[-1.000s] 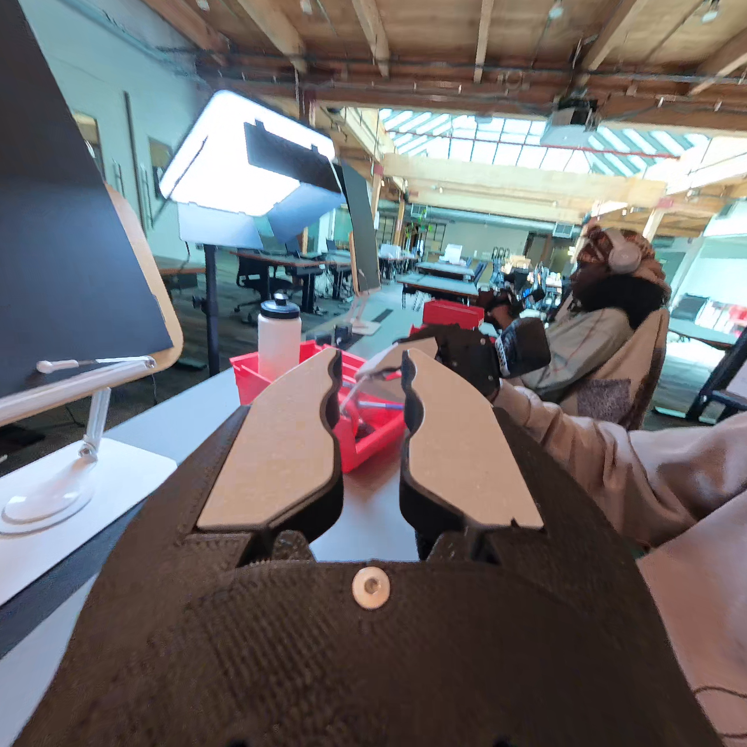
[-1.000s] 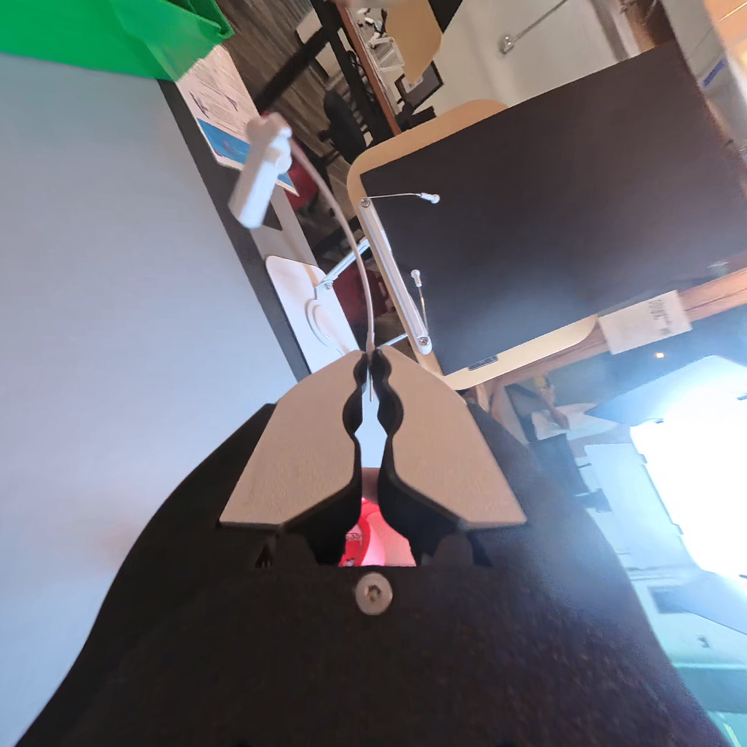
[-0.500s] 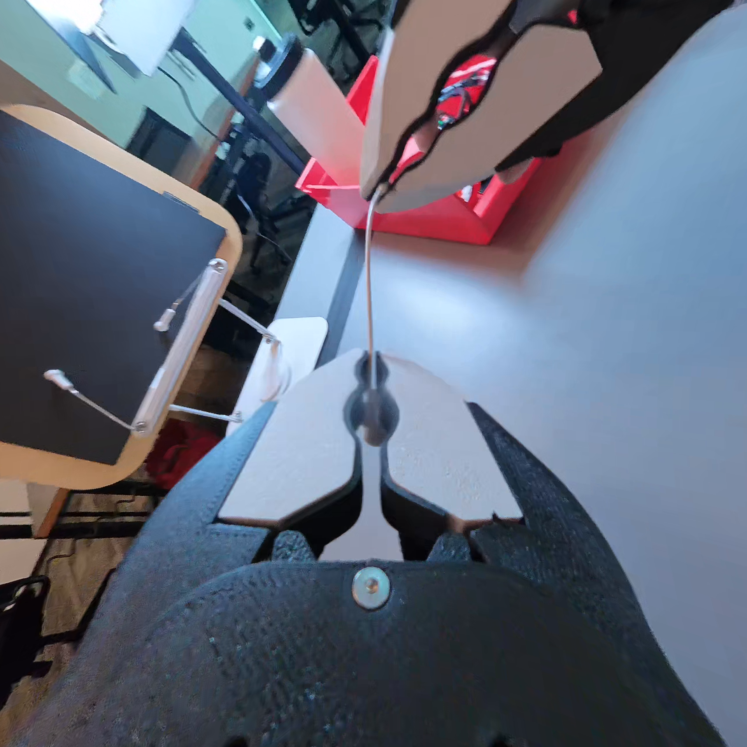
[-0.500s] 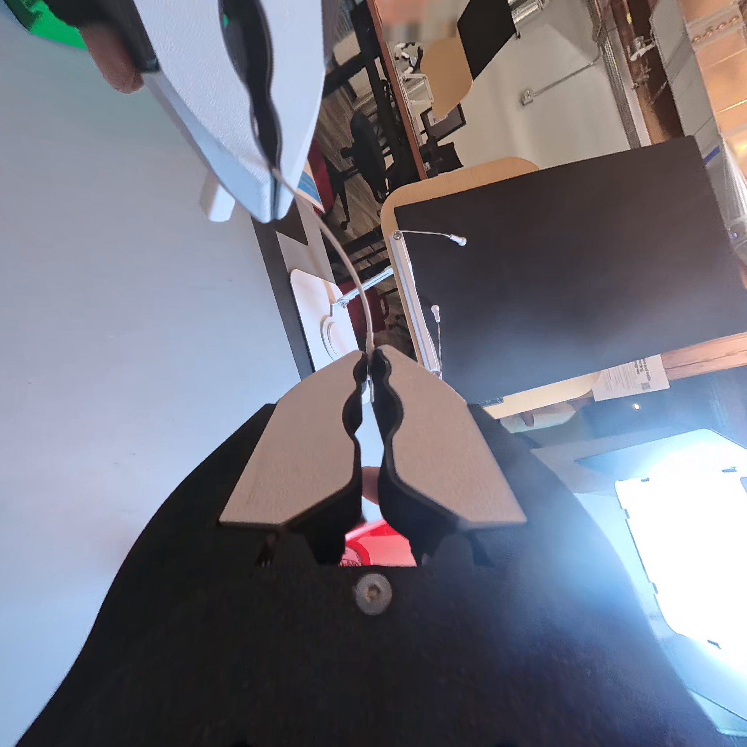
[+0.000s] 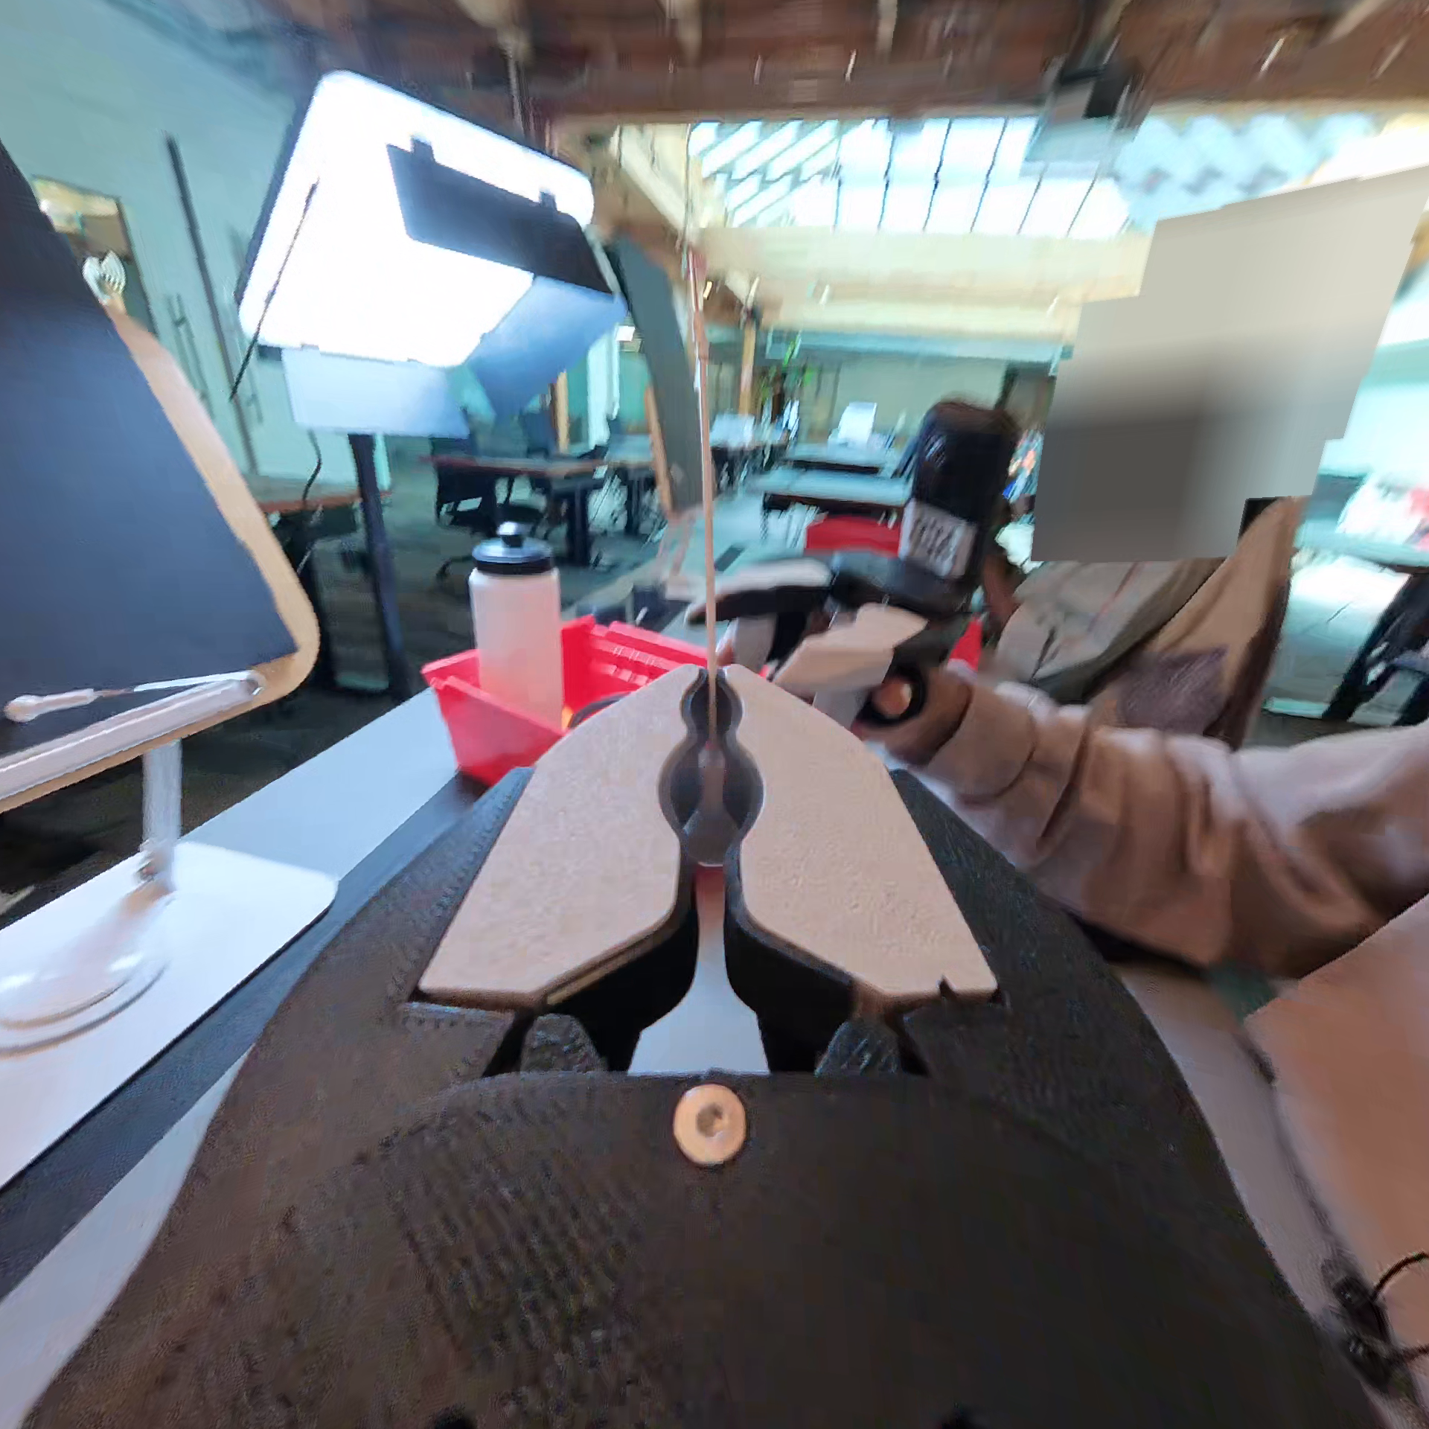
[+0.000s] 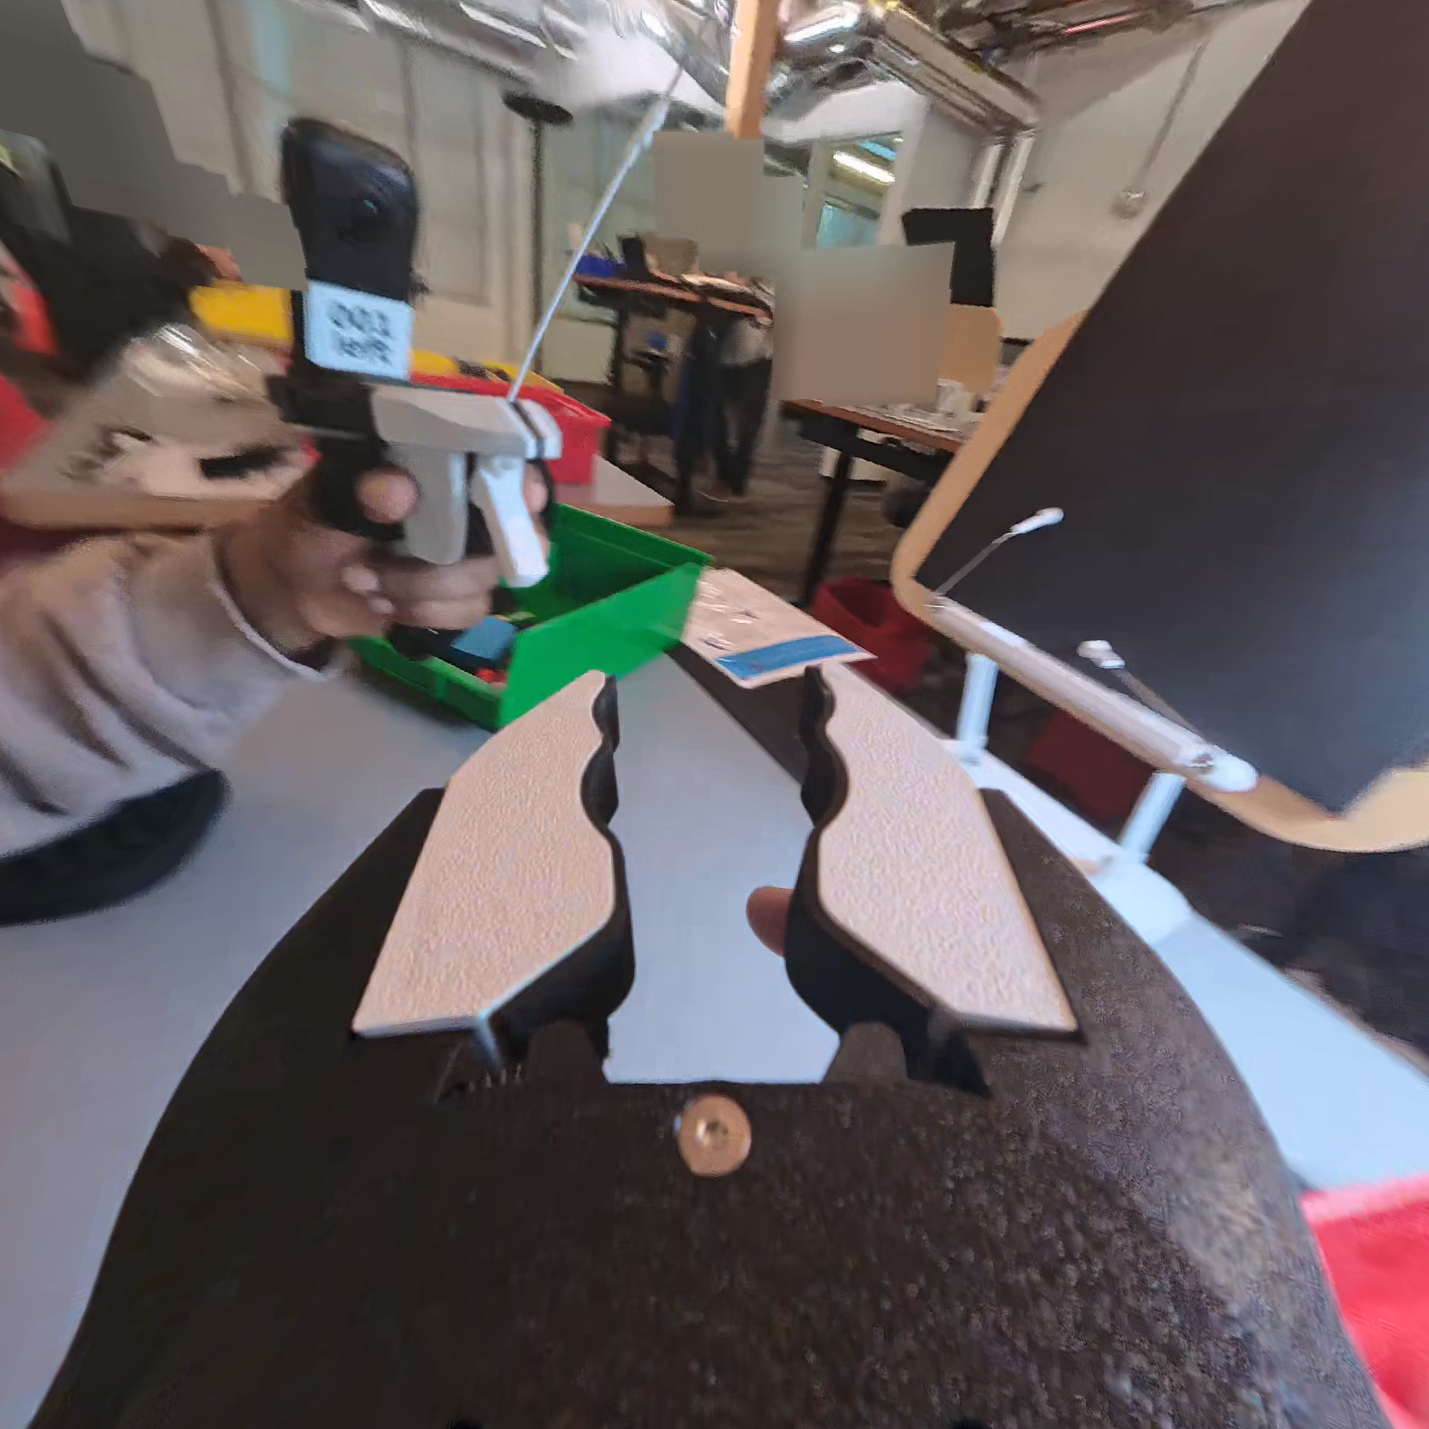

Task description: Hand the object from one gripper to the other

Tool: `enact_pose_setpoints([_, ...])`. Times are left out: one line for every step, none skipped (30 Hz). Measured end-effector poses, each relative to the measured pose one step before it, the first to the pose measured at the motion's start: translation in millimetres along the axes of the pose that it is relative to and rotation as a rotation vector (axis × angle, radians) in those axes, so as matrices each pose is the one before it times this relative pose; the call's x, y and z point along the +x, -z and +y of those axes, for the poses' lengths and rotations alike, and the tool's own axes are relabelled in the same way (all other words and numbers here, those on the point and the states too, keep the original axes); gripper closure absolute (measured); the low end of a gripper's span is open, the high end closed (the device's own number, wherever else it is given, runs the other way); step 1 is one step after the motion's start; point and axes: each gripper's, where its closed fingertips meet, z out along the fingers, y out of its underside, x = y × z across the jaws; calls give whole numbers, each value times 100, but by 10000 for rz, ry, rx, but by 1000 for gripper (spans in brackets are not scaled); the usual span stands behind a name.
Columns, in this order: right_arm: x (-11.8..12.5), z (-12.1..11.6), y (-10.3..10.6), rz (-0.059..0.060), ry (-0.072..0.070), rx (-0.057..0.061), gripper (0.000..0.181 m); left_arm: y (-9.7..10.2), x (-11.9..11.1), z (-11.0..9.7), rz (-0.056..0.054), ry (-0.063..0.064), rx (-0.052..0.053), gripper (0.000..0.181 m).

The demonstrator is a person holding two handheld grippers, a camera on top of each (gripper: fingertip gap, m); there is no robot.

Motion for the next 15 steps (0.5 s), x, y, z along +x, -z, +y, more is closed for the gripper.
enact_pose_setpoints([-1109, 217, -608, -588, -552, 168, 136, 60, 340, -595, 268, 281, 525, 181])
enact_pose_setpoints([-1334, 208, -733, -653, -521, 194, 135, -102, 391, -341, 283, 272, 402, 181])
enact_pose_setpoints([-1283, 246, -809, -585, -479, 178, 134, -212, 435, -173, 259, 197, 350, 181])
enact_pose_setpoints([-1224, 209, -784, -547, -446, 206, 133, -304, 487, 4, 260, 106, 306, 181])
enact_pose_setpoints([-1124, 127, -686, -533, -502, 259, 132, -387, 529, 164, 257, 79, 238, 180])
enact_pose_setpoints([-863, 79, -587, -421, -522, 288, 133, -458, 538, 335, 253, 104, 131, 180])
enact_pose_setpoints([-668, -64, -392, -348, -471, 322, 137, -491, 428, 491, 192, 113, 2, 181])
enact_pose_setpoints([-396, -305, -148, -202, -386, 381, 145, -419, 277, 471, 69, 3, -55, 181])
enact_pose_setpoints([303, -458, 185, 201, -225, 345, 156, -206, 222, 87, 21, -121, 75, 181])
enact_pose_setpoints([-122, -477, 358, -208, 49, 201, 170, 14, 120, -302, -44, -125, 182, 181])
enact_pose_setpoints([-15, -369, 322, -142, -75, -67, 170, 82, -201, -55, -187, -90, -95, 181])
enact_pose_setpoints([301, -252, 315, 106, 65, -249, 170, 126, -383, 132, -241, -96, -260, 181])
enact_pose_setpoints([326, -335, 371, 218, 275, -164, 170, 104, -431, 287, -239, -118, -343, 181])
enact_pose_setpoints([302, -299, 380, 267, 445, -177, 170, 68, -365, 315, -195, -103, -336, 181])
enact_pose_setpoints([524, -65, 357, 456, 618, -362, 170, 82, -320, 91, -189, -69, -176, 180])
